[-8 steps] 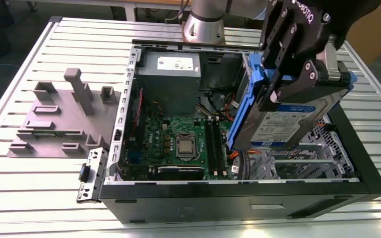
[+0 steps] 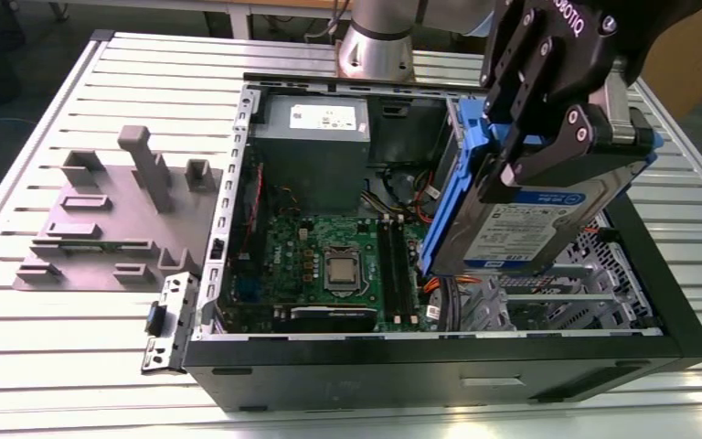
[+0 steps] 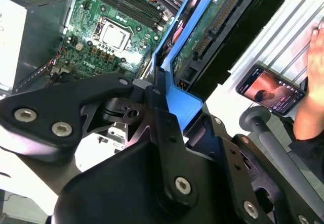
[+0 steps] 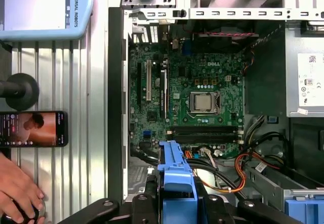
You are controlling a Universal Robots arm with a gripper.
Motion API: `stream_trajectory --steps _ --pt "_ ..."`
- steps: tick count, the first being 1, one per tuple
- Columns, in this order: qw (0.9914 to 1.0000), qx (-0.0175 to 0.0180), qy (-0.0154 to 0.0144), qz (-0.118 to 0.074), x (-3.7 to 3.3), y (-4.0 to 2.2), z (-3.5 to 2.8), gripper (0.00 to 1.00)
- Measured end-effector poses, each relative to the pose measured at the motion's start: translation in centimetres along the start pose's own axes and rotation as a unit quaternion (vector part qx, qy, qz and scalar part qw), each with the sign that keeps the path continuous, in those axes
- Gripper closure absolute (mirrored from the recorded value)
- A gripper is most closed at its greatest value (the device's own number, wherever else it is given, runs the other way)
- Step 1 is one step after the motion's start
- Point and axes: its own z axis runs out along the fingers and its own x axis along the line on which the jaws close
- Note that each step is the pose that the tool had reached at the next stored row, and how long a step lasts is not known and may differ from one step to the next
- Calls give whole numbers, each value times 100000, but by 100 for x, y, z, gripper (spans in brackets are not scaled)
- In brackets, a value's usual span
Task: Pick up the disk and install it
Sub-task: 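Insert the disk into the insertion slot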
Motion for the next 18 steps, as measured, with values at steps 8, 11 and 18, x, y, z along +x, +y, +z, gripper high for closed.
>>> stream_trajectory --steps 8,11,18 --pt "100000 -1 1 0 0 1 -25 64" --pt "100000 0 2 -1 0 -13 -25 64" --pt "100000 0 4 -1 -1 -25 -26 64"
